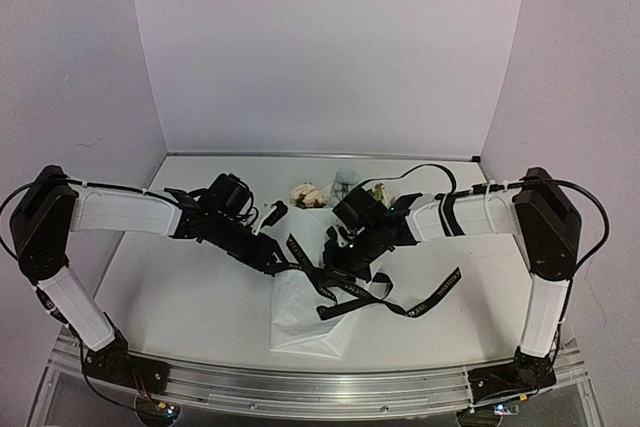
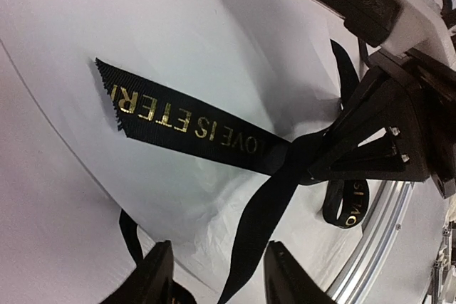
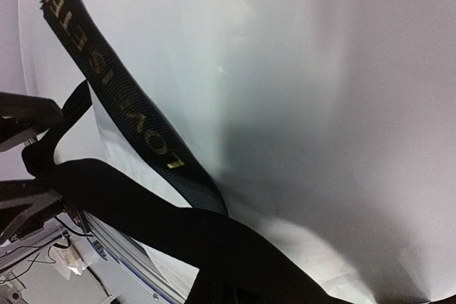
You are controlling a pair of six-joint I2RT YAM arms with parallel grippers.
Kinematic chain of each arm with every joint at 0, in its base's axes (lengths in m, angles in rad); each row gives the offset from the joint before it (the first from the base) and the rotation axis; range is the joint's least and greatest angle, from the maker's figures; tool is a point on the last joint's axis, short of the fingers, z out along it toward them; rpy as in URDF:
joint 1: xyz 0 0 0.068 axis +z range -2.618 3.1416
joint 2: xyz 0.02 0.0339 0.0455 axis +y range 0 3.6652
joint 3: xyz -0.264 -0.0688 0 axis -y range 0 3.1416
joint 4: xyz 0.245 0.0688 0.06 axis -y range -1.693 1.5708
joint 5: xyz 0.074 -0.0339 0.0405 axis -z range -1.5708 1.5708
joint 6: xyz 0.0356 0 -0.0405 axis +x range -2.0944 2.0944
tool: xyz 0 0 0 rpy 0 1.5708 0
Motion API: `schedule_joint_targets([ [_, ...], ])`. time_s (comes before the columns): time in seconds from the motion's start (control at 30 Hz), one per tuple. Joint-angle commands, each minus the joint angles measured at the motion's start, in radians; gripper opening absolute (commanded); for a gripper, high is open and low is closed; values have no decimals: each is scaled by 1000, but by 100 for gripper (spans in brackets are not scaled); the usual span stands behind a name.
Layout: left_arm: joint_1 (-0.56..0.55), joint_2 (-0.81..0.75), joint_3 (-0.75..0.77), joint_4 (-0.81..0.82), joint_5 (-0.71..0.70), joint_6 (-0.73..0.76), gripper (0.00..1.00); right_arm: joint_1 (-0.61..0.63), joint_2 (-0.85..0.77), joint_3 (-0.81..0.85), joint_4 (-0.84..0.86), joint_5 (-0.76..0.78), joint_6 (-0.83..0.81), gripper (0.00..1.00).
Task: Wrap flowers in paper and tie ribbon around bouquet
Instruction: Cross the ribbon over the folded bouquet.
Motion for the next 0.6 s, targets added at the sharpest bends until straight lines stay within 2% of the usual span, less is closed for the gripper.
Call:
schedule_joint_targets([
  [0.0, -1, -92, -13, 69, -55, -38, 55, 6, 11, 57, -49, 36, -44, 0],
  [0.03, -1, -99, -12, 79, -67, -47, 59, 7, 10, 57, -52, 35, -47, 1],
  [0.13, -1, -104, 4, 89, -121, -62, 67, 9, -1, 53, -56, 36, -60, 13],
  [0.23, -1, -71, 52, 66, -194, -66, 71, 12, -15, 50, -58, 41, -69, 26],
  [0.43, -2, 12, 131, 19, -252, -84, 70, 17, -61, 38, -70, 55, -85, 42],
  [0.57, -4, 39, 149, 11, -262, -100, 66, 17, -117, 16, -94, 68, -97, 48],
])
